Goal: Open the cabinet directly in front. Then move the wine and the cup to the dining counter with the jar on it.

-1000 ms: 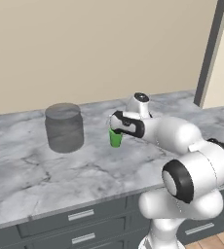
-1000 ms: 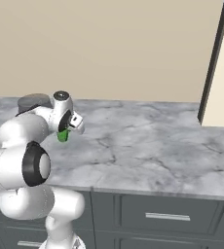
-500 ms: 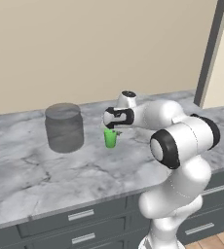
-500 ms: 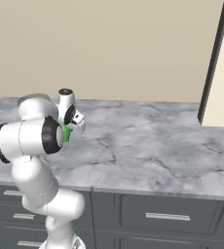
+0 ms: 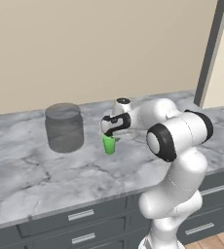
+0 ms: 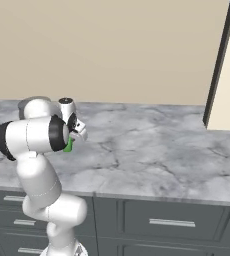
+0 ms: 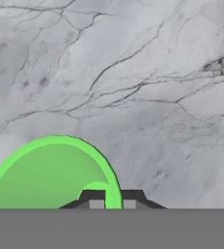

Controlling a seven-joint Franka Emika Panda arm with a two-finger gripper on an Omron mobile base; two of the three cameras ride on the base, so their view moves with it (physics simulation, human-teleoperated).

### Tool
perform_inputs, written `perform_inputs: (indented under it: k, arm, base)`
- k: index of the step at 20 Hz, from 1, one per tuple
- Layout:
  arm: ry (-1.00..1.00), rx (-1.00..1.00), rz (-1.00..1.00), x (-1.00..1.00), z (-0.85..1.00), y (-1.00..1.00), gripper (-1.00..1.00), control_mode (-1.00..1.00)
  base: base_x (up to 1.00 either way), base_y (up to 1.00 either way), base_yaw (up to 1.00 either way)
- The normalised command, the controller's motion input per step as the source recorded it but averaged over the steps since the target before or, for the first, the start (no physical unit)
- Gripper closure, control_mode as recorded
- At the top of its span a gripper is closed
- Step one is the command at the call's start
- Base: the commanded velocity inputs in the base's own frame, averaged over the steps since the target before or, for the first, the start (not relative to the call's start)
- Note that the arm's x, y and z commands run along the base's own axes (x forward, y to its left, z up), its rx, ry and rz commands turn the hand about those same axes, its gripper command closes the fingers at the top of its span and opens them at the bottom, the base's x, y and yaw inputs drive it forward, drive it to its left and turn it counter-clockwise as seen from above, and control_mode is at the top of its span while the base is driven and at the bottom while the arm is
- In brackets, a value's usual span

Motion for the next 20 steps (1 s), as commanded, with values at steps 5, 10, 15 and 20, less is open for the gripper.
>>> perform_inputs:
  k: [5,10,15,20]
  arm:
    - [-0.17,-0.06,0.00,0.04,-0.12,0.00,1.00,-1.00]
    - [-0.23,-0.05,0.00,0.52,-0.36,0.00,1.00,-1.00]
    - [0.00,0.00,0.00,0.00,0.00,0.00,1.00,-1.00]
    - [0.00,0.00,0.00,0.00,-0.10,0.00,1.00,-1.00]
  base:
    - [0.00,0.00,0.00]
    - [0.00,0.00,0.00]
    - [0.00,0.00,0.00]
    - [0.00,0.00,0.00]
